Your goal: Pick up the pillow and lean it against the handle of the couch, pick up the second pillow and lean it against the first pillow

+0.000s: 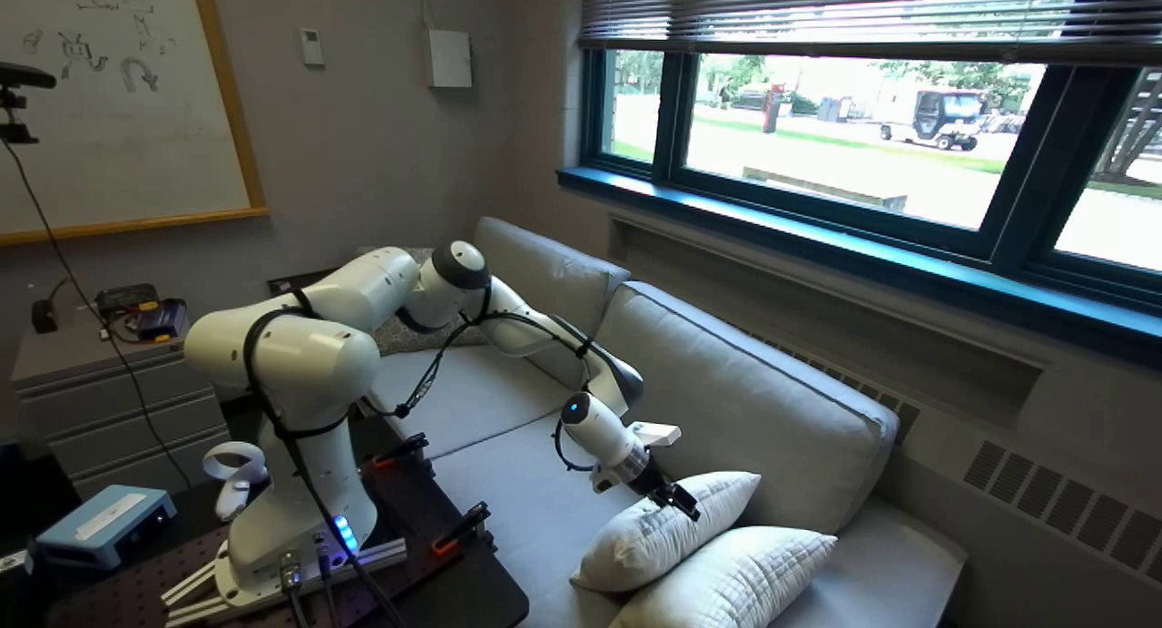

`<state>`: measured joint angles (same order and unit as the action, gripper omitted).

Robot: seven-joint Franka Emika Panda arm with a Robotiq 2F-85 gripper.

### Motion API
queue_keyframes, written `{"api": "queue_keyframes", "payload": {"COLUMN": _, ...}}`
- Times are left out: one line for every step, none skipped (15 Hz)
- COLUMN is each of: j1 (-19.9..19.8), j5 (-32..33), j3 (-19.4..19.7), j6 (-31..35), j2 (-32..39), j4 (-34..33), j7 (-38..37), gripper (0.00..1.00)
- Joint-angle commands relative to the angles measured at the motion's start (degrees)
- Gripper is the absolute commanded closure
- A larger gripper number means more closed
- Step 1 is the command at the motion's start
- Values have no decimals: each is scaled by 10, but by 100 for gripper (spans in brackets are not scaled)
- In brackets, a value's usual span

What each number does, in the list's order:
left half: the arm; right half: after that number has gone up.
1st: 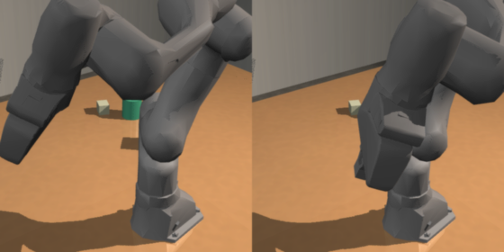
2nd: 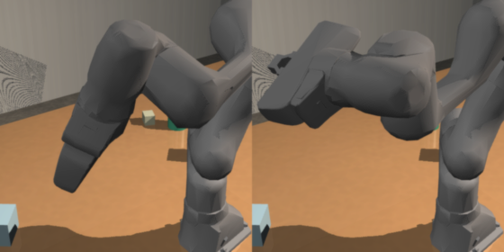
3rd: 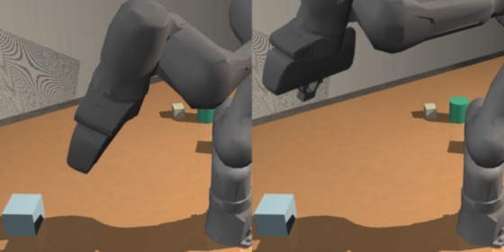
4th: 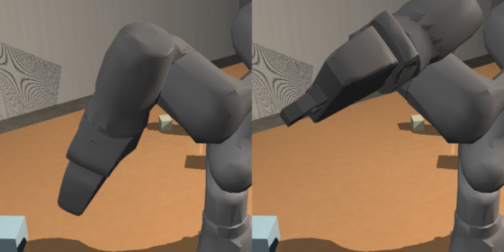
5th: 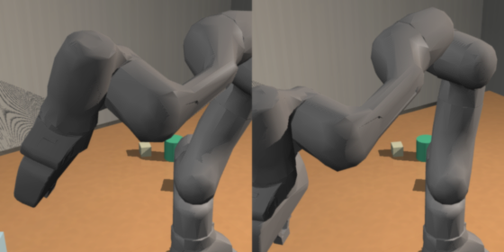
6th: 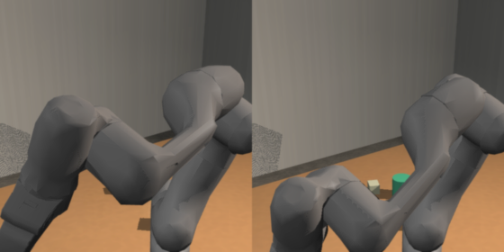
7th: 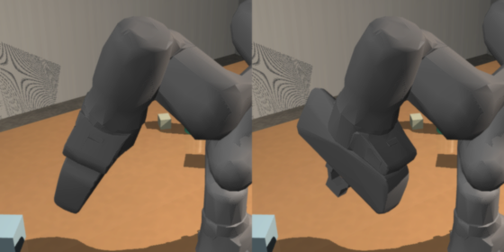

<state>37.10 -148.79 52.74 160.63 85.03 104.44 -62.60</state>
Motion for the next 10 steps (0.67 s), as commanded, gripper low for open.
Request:
{"api": "queue_keyframes", "payload": {"j1": 35, "j5": -4, "j3": 29, "j6": 3, "j2": 0, "j4": 20, "j7": -1, "gripper": 0}}
{"api": "queue_keyframes", "payload": {"j1": 49, "j5": -4, "j3": 39, "j6": 0, "j2": 0, "j4": 32, "j7": -5, "gripper": 0}}
{"api": "queue_keyframes", "payload": {"j1": 64, "j5": -4, "j3": 50, "j6": -1, "j2": 0, "j4": 43, "j7": -9, "gripper": 0}}
{"api": "queue_keyframes", "payload": {"j1": 80, "j5": -4, "j3": 60, "j6": -2, "j2": 0, "j4": 55, "j7": -11, "gripper": 0}}
{"api": "queue_keyframes", "payload": {"j1": 95, "j5": -4, "j3": 71, "j6": -2, "j2": 0, "j4": 65, "j7": -14, "gripper": 0}}
{"api": "queue_keyframes", "payload": {"j1": 116, "j5": -3, "j3": 83, "j6": -1, "j2": 0, "j4": 79, "j7": -15, "gripper": 0}}
{"api": "queue_keyframes", "payload": {"j1": 138, "j5": -3, "j3": 92, "j6": -2, "j2": -1, "j4": 93, "j7": -15, "gripper": 0}}
{"api": "queue_keyframes", "payload": {"j1": 158, "j5": -3, "j3": 101, "j6": -3, "j2": -1, "j4": 103, "j7": -15, "gripper": 0}}
{"api": "queue_keyframes", "payload": {"j1": 181, "j5": -3, "j3": 108, "j6": -7, "j2": -1, "j4": 115, "j7": -14, "gripper": 0}}
{"api": "queue_keyframes", "payload": {"j1": 205, "j5": -3, "j3": 114, "j6": -4, "j2": -1, "j4": 125, "j7": -13, "gripper": 0}}
